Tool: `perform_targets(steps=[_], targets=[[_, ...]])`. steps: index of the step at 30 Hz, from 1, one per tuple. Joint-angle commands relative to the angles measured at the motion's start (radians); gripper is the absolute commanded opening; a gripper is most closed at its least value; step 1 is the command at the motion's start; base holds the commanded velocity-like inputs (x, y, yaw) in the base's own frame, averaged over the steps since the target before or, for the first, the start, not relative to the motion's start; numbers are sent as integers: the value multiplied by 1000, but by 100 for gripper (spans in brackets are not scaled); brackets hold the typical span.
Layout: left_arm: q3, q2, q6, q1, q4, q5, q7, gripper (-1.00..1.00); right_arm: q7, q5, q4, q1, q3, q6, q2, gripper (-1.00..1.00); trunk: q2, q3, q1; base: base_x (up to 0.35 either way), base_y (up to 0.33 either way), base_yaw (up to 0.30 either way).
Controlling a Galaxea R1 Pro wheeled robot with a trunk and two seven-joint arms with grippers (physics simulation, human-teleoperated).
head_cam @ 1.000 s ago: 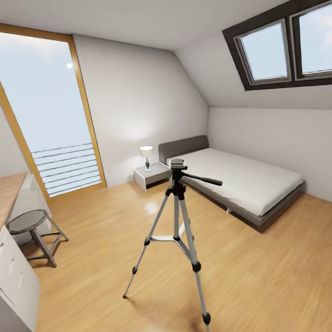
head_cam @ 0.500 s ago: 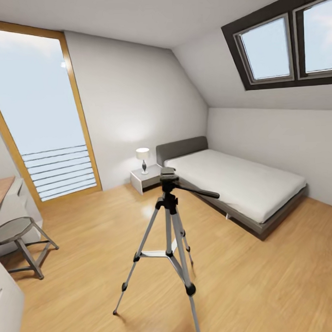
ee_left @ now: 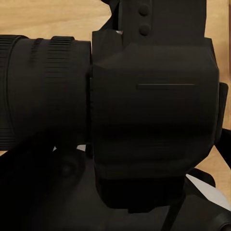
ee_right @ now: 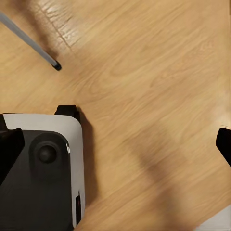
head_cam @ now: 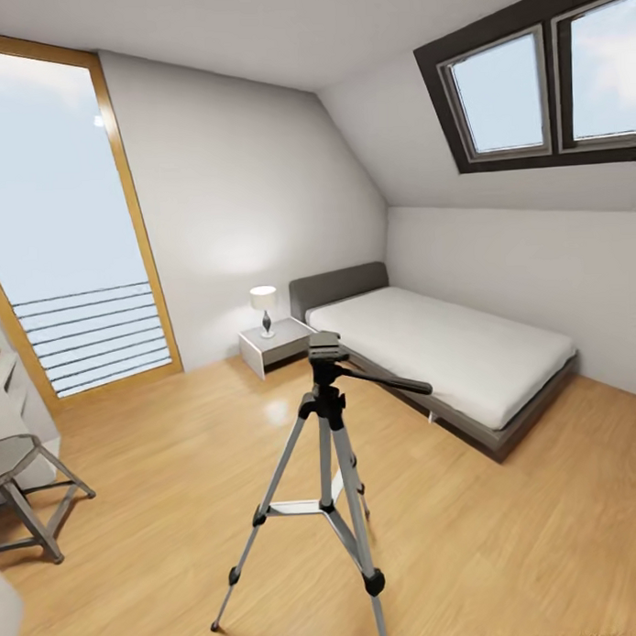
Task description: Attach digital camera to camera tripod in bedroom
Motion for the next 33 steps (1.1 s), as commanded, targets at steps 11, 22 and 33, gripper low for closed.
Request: perform_targets(steps=[11, 22, 33], targets=[[-1, 0, 3, 0, 0, 11, 4, -100, 5, 10, 2, -1, -8, 3, 0, 100, -2, -2, 1, 1, 1, -120], [1, 2, 2, 0, 0, 12, 6, -100, 12, 17, 0, -1, -2, 3, 3, 100, -2, -2, 1, 0, 0, -7], [2, -1, 2, 38, 0, 18, 6, -100, 8, 18, 0, -1, -2, -1, 5, 100, -2, -2, 1, 0, 0, 0]])
